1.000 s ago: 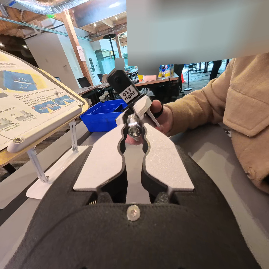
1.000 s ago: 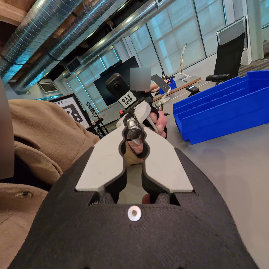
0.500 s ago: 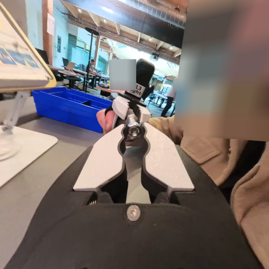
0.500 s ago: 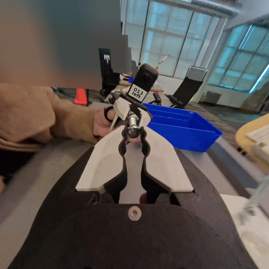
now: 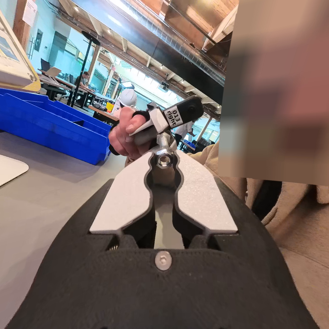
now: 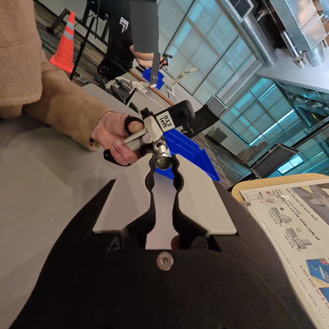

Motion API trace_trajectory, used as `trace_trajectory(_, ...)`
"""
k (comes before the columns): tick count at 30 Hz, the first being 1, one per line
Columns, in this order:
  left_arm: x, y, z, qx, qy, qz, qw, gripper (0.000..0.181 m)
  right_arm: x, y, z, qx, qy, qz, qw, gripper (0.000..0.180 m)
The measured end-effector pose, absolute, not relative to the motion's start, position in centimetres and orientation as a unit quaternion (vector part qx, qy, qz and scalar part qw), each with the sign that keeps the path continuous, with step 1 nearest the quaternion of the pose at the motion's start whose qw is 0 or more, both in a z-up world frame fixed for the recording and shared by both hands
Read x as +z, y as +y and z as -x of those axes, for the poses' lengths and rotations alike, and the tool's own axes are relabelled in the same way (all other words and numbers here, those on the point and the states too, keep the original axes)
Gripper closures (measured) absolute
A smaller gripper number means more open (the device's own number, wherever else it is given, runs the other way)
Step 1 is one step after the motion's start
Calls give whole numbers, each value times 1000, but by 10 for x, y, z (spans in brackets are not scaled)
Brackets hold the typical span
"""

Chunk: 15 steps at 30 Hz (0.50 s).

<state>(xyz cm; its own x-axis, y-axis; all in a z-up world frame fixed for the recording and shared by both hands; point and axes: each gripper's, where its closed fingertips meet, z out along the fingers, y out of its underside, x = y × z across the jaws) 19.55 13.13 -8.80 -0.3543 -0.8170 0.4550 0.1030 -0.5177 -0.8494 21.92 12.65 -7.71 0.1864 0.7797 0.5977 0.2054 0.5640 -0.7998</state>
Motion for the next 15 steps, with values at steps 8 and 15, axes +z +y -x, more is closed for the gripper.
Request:
trace_trajectory(8,-99,138,-195,-677,410,500,350,163,-70,123,-228,216,-573,438,659,161)
trace_trajectory(15,-106,138,-200,-644,434,512,367,162,-88,112,-237,223,-559,466,648,161)
